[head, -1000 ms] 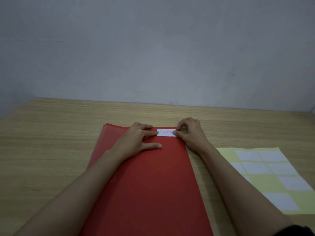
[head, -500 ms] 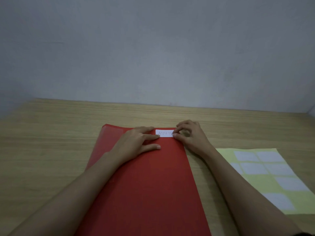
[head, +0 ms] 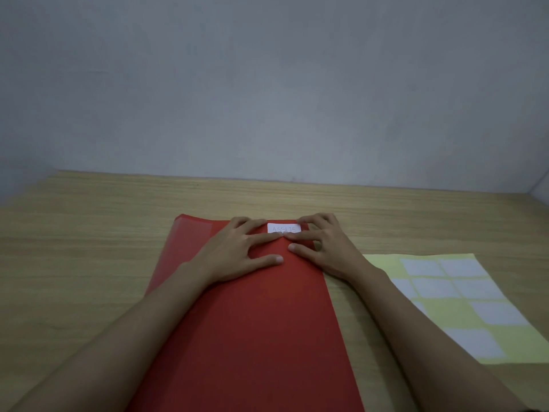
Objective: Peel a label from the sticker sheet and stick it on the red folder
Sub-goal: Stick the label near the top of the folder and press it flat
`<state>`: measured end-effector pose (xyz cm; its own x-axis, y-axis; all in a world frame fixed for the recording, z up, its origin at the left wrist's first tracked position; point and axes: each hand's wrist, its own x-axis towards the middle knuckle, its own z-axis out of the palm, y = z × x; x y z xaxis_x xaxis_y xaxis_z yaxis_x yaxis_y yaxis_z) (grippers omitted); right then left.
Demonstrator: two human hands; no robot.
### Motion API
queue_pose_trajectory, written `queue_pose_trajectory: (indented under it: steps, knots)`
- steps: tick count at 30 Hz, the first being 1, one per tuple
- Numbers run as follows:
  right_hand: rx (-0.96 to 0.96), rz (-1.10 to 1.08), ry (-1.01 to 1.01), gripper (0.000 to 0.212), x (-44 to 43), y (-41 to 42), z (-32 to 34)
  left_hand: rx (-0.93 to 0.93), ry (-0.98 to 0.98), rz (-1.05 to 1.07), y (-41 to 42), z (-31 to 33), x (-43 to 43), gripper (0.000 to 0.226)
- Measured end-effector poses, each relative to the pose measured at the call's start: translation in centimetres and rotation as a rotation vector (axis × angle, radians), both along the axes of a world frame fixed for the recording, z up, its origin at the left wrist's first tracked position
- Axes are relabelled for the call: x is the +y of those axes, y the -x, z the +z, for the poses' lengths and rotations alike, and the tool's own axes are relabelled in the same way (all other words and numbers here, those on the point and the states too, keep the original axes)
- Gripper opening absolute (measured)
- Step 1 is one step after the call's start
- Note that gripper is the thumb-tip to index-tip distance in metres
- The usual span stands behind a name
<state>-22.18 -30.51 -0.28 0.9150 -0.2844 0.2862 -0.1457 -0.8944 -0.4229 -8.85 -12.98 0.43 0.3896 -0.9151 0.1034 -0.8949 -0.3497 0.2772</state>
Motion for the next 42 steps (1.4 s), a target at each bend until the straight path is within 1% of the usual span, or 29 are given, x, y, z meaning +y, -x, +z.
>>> queue_pose_trajectory:
  steps: [2, 7, 13, 19, 24, 28, 33, 36, 40, 42]
  knots:
    - [-0.021, -0.034, 0.007, 0.035, -0.1, 0.2, -0.1, -0.011, 0.012, 0.034, 0.2, 0.1, 0.1, 0.064]
    - [-0.079, -0.159, -0.006, 0.046, -0.1, 0.5, 0.0, -0.034, 0.045, 0.118, 0.5, 0.2, 0.3, 0.086]
    - [0.012, -0.152, -0.042, 0.057, -0.1, 0.4, 0.2, -0.071, 0.043, 0.101, -0.1, 0.0, -0.1, 0.097]
    - [0.088, -0.132, -0.032, 0.061, -0.3, 0.3, 0.4, -0.098, -0.034, 0.084, -0.7, 0.2, -0.7, 0.097]
    - [0.135, -0.076, -0.03, 0.06, -0.7, -0.1, 0.5, -0.08, -0.024, 0.081, -0.7, 0.1, -0.6, 0.096]
    - [0.191, -0.03, -0.014, 0.058, -1.1, -1.1, 0.8, -0.068, -0.013, 0.082, -0.6, 0.1, -0.7, 0.091]
    - [0.277, -0.007, 0.042, 0.071, -1.2, -2.2, 1.0, -0.062, -0.007, 0.078, -0.6, 0.1, -0.6, 0.092]
    - [0.257, -0.011, 0.023, 0.07, -1.0, -2.2, 1.0, -0.067, -0.009, 0.082, -0.5, 0.1, -0.6, 0.091]
    - [0.139, -0.034, -0.046, 0.059, -1.0, -1.4, 1.0, -0.076, -0.016, 0.084, -0.5, 0.2, -0.5, 0.093]
    - [0.096, -0.051, -0.063, 0.06, -1.0, -0.8, 0.9, -0.107, -0.023, 0.092, -0.5, 0.2, -0.6, 0.095]
